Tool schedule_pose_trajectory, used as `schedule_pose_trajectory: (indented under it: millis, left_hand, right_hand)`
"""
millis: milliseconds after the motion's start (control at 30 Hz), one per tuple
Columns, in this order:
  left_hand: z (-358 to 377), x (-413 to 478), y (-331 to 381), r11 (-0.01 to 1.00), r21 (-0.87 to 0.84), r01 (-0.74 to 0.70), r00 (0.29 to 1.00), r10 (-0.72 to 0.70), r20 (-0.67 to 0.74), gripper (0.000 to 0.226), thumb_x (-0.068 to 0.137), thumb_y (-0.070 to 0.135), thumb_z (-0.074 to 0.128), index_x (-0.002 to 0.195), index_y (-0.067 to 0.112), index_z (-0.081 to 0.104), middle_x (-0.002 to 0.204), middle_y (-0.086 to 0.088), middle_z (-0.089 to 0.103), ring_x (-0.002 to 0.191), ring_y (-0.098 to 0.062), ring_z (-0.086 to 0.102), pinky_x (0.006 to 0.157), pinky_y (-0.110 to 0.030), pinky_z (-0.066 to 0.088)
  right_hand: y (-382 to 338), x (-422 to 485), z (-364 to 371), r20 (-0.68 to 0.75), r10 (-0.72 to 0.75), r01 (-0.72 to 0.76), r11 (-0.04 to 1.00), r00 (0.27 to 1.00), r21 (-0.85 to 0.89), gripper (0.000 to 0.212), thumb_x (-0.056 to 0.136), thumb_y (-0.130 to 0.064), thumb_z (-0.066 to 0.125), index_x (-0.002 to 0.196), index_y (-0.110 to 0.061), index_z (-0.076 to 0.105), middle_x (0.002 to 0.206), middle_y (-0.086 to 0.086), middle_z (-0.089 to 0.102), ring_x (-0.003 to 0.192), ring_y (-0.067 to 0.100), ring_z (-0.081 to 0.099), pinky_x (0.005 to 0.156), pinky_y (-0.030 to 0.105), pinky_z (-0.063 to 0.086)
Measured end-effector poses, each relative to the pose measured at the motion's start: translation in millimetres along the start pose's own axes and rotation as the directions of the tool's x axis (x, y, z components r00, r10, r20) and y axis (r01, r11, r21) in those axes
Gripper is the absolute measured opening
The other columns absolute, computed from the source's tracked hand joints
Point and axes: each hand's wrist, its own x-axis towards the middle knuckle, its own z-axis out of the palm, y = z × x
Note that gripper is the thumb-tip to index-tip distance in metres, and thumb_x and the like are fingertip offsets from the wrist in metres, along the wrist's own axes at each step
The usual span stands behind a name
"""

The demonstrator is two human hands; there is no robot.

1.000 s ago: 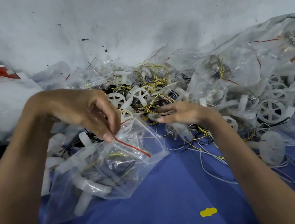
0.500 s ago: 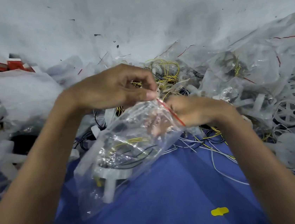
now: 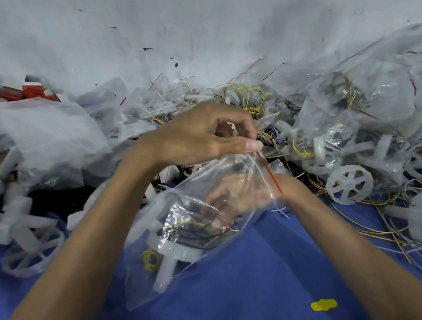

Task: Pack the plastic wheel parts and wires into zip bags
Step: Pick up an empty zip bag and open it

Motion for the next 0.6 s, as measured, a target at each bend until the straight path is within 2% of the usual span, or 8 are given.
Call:
schedule_pose_trajectory:
  millis: [100,167,200,267,333,400,467,600]
  left_hand:
    - [-9.8,-4.5,-5.0,1.000,-0.017,0.022,0.999,-0.023,-0.038,0.020,0.083,0.031,0.058,0.086,0.011,0.062,0.074,0.014,0.057,0.059,0.003,0.052,0.060,-0.010,0.041]
    - [-18.2,-8.8,-10.4,0.999,-0.017,0.041,0.998,-0.042,-0.048,0.017,0.086,0.033,0.057,0.084,0.016,0.058,0.074,0.008,0.057,0.062,-0.004,0.053,0.062,-0.018,0.044]
    - [-23.0,-11.2,-13.5,0.998,-0.035,0.049,0.995,-0.052,-0.083,0.019,0.089,0.033,0.056,0.083,0.016,0.056,0.077,-0.005,0.057,0.067,-0.011,0.053,0.064,-0.023,0.045]
    - [-34.8,-15.4,-21.2,0.986,-0.155,0.054,0.972,-0.087,-0.217,0.021,0.091,0.033,0.050,0.082,0.015,0.054,0.084,-0.023,0.048,0.072,-0.018,0.046,0.067,-0.028,0.039]
    - [-38.7,-14.8,-22.4,0.950,-0.310,0.017,0.942,-0.119,-0.313,0.018,0.092,0.031,0.045,0.083,0.018,0.054,0.088,-0.015,0.040,0.072,-0.018,0.038,0.064,-0.025,0.035]
    - [-30.0,-8.2,-23.2,0.873,-0.483,-0.069,0.927,-0.124,-0.355,0.019,0.094,0.024,0.041,0.084,0.014,0.053,0.089,-0.010,0.047,0.068,-0.015,0.044,0.062,-0.020,0.041]
    - [-15.5,-1.0,-23.4,0.765,-0.635,-0.106,0.913,-0.178,-0.366,0.024,0.099,0.022,0.037,0.085,0.012,0.054,0.087,0.003,0.063,0.067,-0.007,0.057,0.062,-0.021,0.051]
    - [6.8,-1.0,-37.6,0.768,-0.619,0.165,0.880,-0.397,-0.259,0.045,0.100,0.041,0.024,0.116,0.015,0.058,0.115,-0.001,0.068,0.099,-0.011,0.066,0.077,-0.021,0.051]
  right_hand:
    - [-21.6,-4.2,-18.7,0.152,-0.187,0.173,0.979,0.970,0.105,0.040,0.092,-0.004,0.054,0.126,-0.018,0.038,0.124,0.010,0.056,0.110,0.004,0.051,0.092,0.010,0.036]
    - [-28.6,-7.3,-29.7,0.114,-0.310,0.278,0.931,0.944,0.235,0.013,0.094,-0.021,0.051,0.098,-0.027,0.062,0.092,-0.017,0.067,0.081,-0.017,0.056,0.085,0.004,0.040]
    - [-30.9,-10.0,-35.3,0.063,-0.320,0.293,0.919,0.945,0.262,0.033,0.095,-0.041,0.037,0.086,-0.034,0.068,0.082,-0.020,0.070,0.080,-0.017,0.059,0.094,0.012,0.039]
    - [-25.5,-9.5,-45.8,0.104,-0.333,0.286,0.903,0.937,0.320,0.073,0.077,-0.074,0.015,0.090,-0.033,0.074,0.098,-0.020,0.071,0.099,-0.006,0.062,0.107,0.033,0.034]
    - [-28.8,-18.3,-46.5,0.126,-0.421,0.407,0.905,0.898,0.126,0.068,0.067,-0.087,0.030,0.104,-0.042,0.066,0.110,-0.029,0.062,0.106,-0.011,0.055,0.100,0.023,0.036]
    - [-37.7,-24.7,-40.8,0.053,-0.495,0.493,0.842,0.867,-0.219,0.031,0.073,-0.068,0.058,0.080,-0.038,0.059,0.083,-0.017,0.065,0.078,-0.014,0.056,0.072,0.004,0.035]
    - [-49.7,-22.0,-33.7,-0.067,-0.652,0.584,0.716,0.755,-0.383,0.036,0.088,-0.041,0.059,0.061,-0.025,0.042,0.056,-0.006,0.054,0.054,-0.002,0.053,0.053,0.011,0.037]
    - [-74.8,-11.0,-40.5,-0.370,-0.514,0.542,0.840,0.774,-0.032,0.031,0.096,-0.026,0.050,0.069,-0.011,0.048,0.078,0.016,0.067,0.060,0.028,0.058,0.061,0.040,0.047]
